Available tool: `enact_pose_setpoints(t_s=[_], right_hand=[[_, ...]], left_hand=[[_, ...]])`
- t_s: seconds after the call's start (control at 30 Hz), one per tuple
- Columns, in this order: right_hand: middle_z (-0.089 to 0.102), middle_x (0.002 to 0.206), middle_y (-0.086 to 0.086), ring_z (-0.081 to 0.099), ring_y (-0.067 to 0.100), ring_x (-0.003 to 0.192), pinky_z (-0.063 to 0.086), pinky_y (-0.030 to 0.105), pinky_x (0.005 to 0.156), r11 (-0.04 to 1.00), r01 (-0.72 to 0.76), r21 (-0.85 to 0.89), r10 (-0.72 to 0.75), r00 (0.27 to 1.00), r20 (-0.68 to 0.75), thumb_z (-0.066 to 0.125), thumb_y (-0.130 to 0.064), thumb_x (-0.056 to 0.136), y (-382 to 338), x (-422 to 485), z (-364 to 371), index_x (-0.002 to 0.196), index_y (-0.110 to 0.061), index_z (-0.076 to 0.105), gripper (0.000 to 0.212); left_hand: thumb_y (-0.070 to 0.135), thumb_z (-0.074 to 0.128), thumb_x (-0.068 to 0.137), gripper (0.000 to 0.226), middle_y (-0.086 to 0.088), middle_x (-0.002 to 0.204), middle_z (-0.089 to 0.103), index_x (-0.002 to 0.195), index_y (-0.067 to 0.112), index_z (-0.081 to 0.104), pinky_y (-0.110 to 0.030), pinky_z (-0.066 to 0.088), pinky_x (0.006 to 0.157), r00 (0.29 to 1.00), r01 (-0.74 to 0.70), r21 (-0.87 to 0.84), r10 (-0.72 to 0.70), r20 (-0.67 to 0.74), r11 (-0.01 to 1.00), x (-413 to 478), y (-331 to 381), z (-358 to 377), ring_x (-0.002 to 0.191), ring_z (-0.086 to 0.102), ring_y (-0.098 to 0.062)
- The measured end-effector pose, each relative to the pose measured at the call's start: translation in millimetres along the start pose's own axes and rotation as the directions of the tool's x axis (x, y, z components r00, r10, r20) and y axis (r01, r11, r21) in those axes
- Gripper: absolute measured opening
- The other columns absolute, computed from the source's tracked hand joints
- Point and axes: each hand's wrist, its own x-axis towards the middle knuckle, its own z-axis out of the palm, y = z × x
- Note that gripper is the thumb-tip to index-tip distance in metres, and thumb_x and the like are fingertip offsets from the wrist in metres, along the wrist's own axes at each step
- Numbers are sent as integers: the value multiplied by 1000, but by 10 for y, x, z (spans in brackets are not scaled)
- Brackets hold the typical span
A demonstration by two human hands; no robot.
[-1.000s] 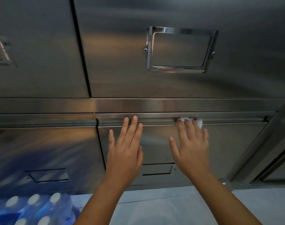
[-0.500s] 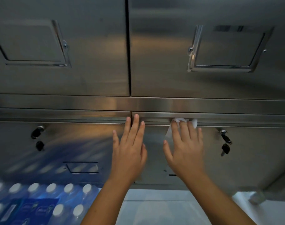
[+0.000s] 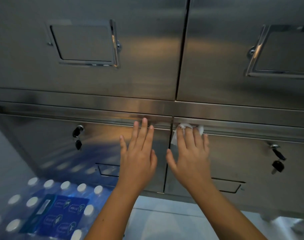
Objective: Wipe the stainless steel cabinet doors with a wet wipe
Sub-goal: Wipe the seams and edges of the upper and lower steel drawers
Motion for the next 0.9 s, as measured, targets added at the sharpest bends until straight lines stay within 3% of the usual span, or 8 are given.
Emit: enact_pose_setpoints(t_s=[0.27,0.5,0.63,0.77,0.9], right_hand=[[57,122,21,48,36,115,28,47,102,995,9,102,-5,999,-45,45,-32,76,-154,1,70,125,4,57,61],[53,133,17,36,29,128,12,48,110,980,106,168,-96,993,-69,43,-29,79,-300,-47,111,134,-2,47,62],[52,135,15,36,30,129,19,54,107,988,68,138,-64,998,-29,41,-34,81,-403,-21,157,135,-6,50,62],[58,127,16,49,35,119,26,55,101,993,62,104,-60,998,-16,43,-37,79,-583,108,171,130,-3,56,63],[57,128,15,41,32,119,25,52,101,985,123,124,-118,992,-46,45,-37,77,-893,184,237,129,-1,56,63]], left_hand=[[22,37,80,63,-11,153,28,141,7,36,-65,15,96,1000,7,51,-7,-6,999,-28,-164,-170,141,18,-26],[23,37,81,64,-9,154,26,142,8,35,-62,17,99,1000,19,67,-19,-2,998,-49,-247,-251,141,17,-25],[23,36,81,63,-10,153,27,142,7,34,-62,16,98,1000,25,87,-25,3,996,-70,-367,-278,141,18,-25],[23,36,82,63,-10,154,27,142,7,35,-62,14,98,999,48,115,-49,1,992,-80,-549,-309,141,17,-24],[23,34,80,63,-11,152,30,141,7,35,-63,13,97,998,58,131,-59,9,990,-33,-669,-270,140,16,-22]])
